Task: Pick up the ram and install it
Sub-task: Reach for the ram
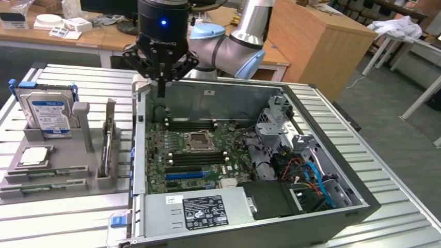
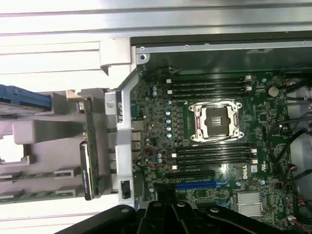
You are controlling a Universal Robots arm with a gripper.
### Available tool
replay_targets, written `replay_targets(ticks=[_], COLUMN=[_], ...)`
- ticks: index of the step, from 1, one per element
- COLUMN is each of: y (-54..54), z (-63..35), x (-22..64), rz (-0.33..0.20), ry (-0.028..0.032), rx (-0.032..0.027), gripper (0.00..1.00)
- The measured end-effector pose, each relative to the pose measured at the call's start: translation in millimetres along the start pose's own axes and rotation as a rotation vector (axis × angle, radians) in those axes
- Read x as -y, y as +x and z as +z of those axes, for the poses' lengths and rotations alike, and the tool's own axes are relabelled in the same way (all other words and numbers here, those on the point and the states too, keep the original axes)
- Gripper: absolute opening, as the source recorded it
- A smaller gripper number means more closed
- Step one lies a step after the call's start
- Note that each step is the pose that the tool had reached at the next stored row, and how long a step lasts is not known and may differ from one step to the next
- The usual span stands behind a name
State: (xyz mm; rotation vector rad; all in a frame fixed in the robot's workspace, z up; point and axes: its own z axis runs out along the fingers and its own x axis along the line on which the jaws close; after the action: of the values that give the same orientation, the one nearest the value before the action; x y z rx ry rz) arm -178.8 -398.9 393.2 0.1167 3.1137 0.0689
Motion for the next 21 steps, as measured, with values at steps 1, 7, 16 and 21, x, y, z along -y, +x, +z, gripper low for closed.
replay_targets(ticks=[1,7,16,21], y=[2.8,21.5,50.6,66.2], z=[-0.1,-0.5,-1.2,-1.5], x=[0.2,1.6,3.8,4.9], rz=[0.000,0.000,0.000,0.000], ry=[0.0000,0.0000,0.0000,0.0000], rx=[0.0000,0.0000,0.0000,0.0000], gripper=[0.11,0.11,0.11,0.11])
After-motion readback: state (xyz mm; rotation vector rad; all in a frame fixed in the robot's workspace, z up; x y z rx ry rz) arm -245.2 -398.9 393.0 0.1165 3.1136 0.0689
